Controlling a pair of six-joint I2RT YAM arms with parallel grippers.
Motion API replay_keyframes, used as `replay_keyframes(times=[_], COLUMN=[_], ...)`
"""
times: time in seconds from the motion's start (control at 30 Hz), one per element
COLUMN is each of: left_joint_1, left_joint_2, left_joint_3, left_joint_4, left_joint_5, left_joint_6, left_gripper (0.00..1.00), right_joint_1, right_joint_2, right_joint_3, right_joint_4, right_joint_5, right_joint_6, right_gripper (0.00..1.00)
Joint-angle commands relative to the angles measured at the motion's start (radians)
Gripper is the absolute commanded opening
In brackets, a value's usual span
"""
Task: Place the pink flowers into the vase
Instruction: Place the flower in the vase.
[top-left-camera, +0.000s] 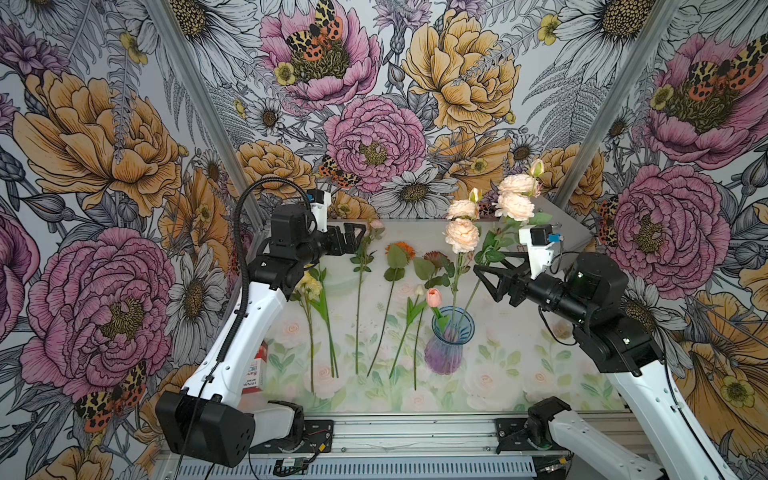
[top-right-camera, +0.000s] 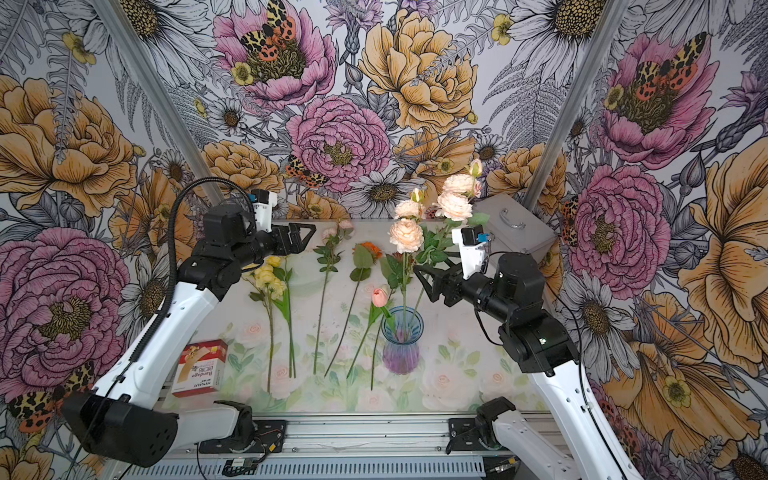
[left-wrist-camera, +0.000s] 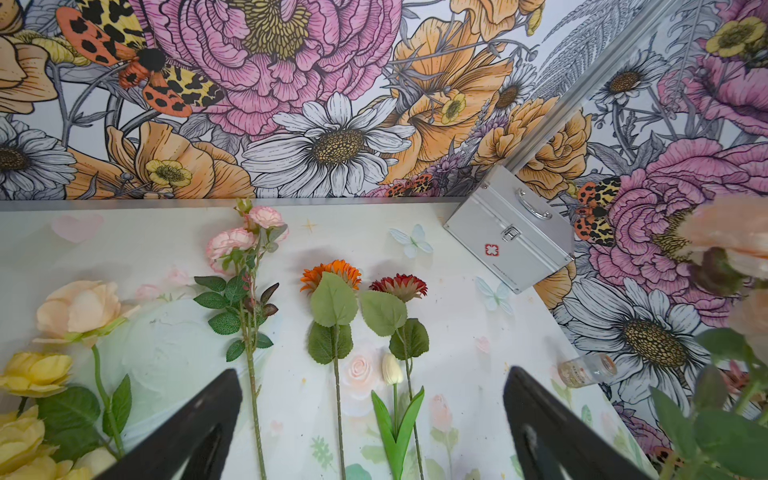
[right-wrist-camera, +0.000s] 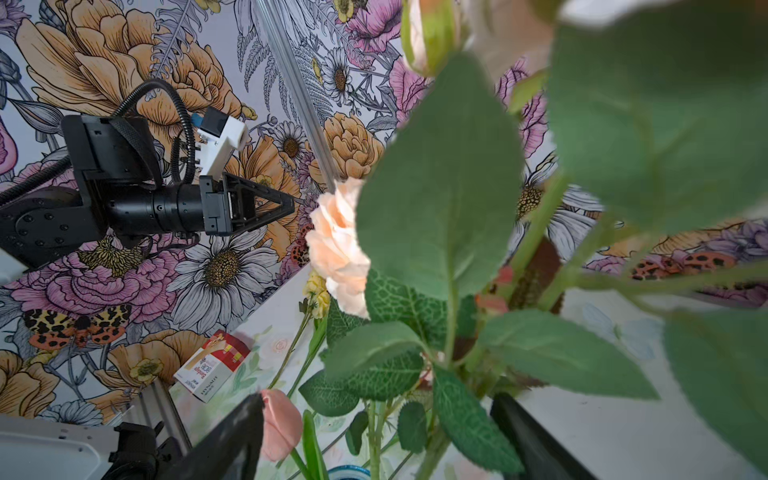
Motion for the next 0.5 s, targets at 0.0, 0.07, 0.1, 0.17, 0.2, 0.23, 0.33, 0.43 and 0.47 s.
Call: replay_keyframes(times=[0.0, 0.07, 0.1, 0.17, 0.2, 0.23, 0.33, 0.43, 0.47], left_joint_1=[-0.006, -0.008, -0.009, -0.009, -0.010, -0.011, -0.011, -0.014, -0.016], left_joint_2=[0.047, 0.084, 0.100, 0.138, 0.158, 0.182, 0.268, 0.368, 0.405], left_joint_3=[0.038, 0.054, 0.061, 0.076, 0.085, 0.098, 0.143, 0.202, 0.228], left_joint_4=[-0.022, -0.045, -0.054, -0.078, -0.091, -0.106, -0.148, -0.176, -0.189], left_joint_5=[-0.068, -0.100, -0.119, -0.173, -0.192, -0.218, -0.270, -0.289, -0.302], left_joint_6=[-0.016, -0.020, -0.021, -0.024, -0.019, -0.015, 0.002, 0.019, 0.023], left_gripper=[0.99, 0.99, 0.99, 0.99, 0.99, 0.99, 0.99, 0.96, 0.95], right_joint_1=[-0.004, -0.004, -0.004, -0.004, -0.005, -0.004, -0.005, -0.005, -0.004], right_joint_2=[-0.025, -0.042, -0.049, -0.072, -0.085, -0.100, -0.138, -0.172, -0.182], right_joint_3=[0.029, 0.035, 0.040, 0.052, 0.057, 0.065, 0.084, 0.080, 0.076], right_joint_4=[-0.021, -0.053, -0.073, -0.117, -0.137, -0.156, -0.202, -0.220, -0.220], right_joint_5=[0.065, 0.105, 0.122, 0.169, 0.190, 0.210, 0.262, 0.286, 0.287], right_joint_6=[0.010, 0.007, 0.003, -0.003, -0.007, -0.011, -0.023, -0.033, -0.032], right_gripper=[0.91, 0.92, 0.93, 0.93, 0.93, 0.93, 0.94, 0.94, 0.94])
